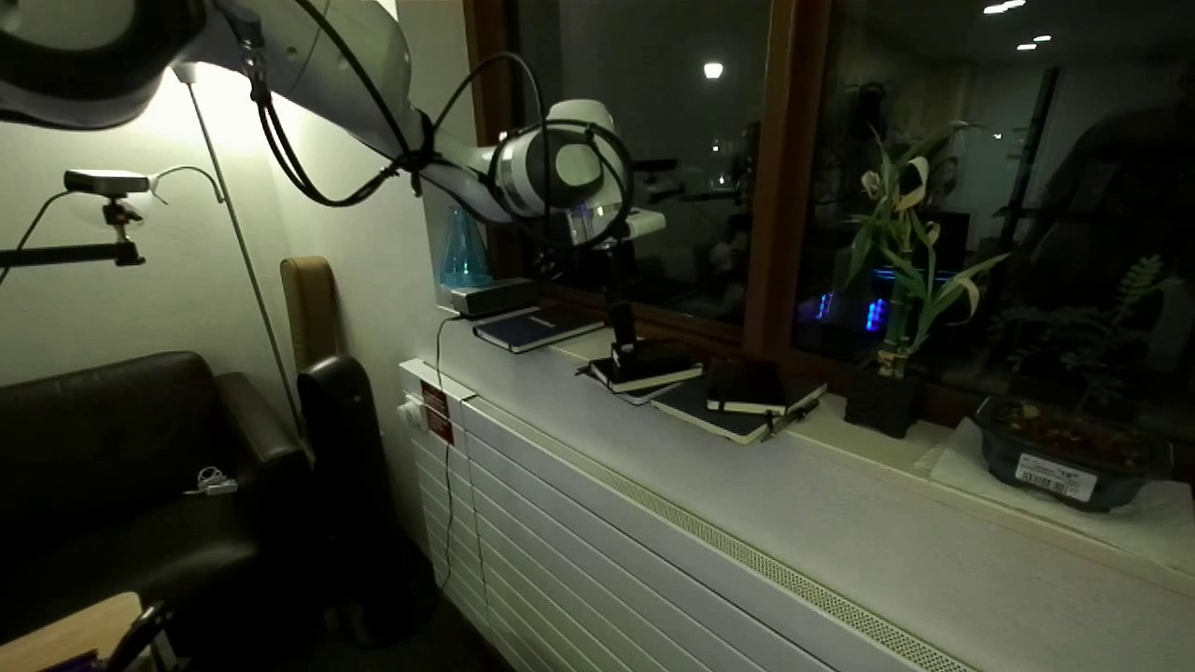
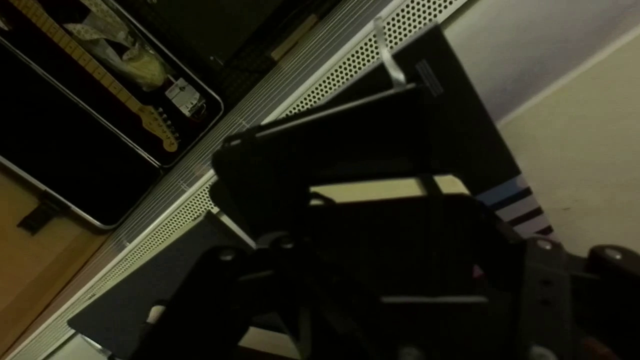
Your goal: Move the book at the top to the left
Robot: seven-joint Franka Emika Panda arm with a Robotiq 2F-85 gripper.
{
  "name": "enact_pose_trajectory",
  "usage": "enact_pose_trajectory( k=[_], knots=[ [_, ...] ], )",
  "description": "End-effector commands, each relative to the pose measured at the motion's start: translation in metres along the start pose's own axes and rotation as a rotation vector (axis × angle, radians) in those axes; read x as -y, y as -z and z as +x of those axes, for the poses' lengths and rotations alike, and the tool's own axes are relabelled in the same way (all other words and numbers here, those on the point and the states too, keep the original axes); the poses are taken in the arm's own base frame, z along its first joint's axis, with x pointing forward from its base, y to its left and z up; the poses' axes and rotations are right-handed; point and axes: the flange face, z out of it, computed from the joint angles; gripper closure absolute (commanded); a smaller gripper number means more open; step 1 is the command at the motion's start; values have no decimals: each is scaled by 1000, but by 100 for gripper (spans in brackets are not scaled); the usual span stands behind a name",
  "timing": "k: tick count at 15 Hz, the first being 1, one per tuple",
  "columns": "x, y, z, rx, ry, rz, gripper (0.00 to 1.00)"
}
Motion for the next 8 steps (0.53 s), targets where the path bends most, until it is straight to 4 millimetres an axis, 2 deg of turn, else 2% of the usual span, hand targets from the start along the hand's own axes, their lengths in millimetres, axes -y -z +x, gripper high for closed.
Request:
enact_pose_trajectory(
  k=[1,8],
  knots=[
    [11,29,-25,-31,133,18,49],
    [55,92,-76,-93,425,102,49]
  ],
)
